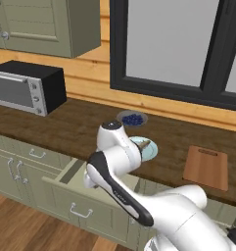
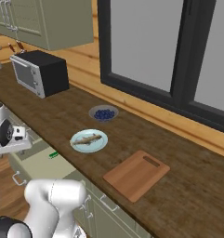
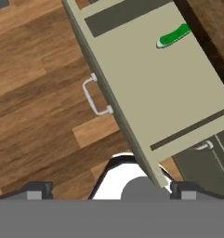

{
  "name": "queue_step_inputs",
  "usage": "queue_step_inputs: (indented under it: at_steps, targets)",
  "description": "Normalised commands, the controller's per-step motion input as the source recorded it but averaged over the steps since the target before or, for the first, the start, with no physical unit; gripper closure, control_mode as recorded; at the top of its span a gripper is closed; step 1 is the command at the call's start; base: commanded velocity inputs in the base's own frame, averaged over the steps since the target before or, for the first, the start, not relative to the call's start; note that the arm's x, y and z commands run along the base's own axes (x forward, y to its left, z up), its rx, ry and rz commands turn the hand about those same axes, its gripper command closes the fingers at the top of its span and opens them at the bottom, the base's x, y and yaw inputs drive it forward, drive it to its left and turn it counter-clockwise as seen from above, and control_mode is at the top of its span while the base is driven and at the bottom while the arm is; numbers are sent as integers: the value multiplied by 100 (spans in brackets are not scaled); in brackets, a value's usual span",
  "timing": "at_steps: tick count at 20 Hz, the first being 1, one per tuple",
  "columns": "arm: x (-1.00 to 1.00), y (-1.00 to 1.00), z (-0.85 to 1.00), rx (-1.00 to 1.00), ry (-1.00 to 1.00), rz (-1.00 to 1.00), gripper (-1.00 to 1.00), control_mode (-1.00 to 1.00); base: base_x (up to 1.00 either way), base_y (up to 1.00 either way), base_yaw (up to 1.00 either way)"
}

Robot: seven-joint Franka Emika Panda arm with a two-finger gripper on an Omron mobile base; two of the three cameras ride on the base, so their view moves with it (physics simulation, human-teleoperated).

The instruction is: Pick up the knife from the drawer and place it on the cutting board. Then place the meat from the plate to the cutting board.

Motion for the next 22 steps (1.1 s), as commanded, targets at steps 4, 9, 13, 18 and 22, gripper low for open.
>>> queue_step_inputs:
  at_steps: [4,9,13,18,22]
  targets:
    - [42,30,-37,-3,0,0,-100,-100,0,0,0]
    - [28,19,-46,0,0,3,-100,-100,0,0,0]
    - [33,2,-40,0,0,11,-100,-100,0,0,0]
    - [32,1,-48,3,0,11,-100,-100,0,0,0]
    - [33,18,-39,0,4,4,-100,-100,0,0,0]
